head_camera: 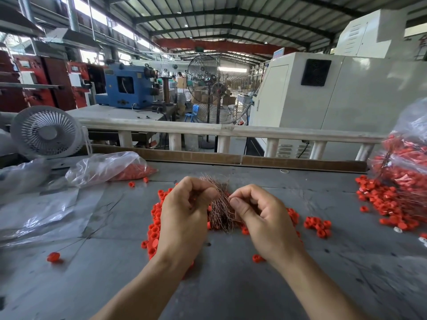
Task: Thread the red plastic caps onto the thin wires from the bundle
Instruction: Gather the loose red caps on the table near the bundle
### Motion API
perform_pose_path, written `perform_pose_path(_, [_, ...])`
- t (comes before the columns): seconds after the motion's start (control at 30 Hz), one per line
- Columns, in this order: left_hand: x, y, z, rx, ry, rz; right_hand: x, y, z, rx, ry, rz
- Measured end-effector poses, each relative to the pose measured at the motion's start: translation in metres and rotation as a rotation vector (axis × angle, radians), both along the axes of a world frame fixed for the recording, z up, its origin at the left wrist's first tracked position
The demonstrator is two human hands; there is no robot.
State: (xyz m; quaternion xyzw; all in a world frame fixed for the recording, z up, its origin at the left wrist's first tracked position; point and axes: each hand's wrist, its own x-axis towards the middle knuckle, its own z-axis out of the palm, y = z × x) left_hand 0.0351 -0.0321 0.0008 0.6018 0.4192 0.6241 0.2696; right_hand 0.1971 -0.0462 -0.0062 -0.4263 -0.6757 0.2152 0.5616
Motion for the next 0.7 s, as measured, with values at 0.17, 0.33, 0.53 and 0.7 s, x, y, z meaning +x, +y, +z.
perform_pose_path(0.17, [-0.001,0.001,0.001,0.000,-0.049,-0.008,0.003,-0.003,0.004,0.019,-0.009,-0.036])
perform_pose_path(0.33, [-0.013,0.007,0.005,-0.062,-0.011,0.094,0.020,0.001,0.009,-0.050,0.277,-0.011])
perform_pose_path(0.53, [-0.026,0.012,0.002,-0.076,0.690,0.300,0.038,0.005,0.018,-0.114,0.723,-0.011])
perform_pose_path(0.7, [-0.031,0.017,-0.004,-0.135,0.912,0.312,0.053,0.009,0.021,-0.224,1.037,0.003])
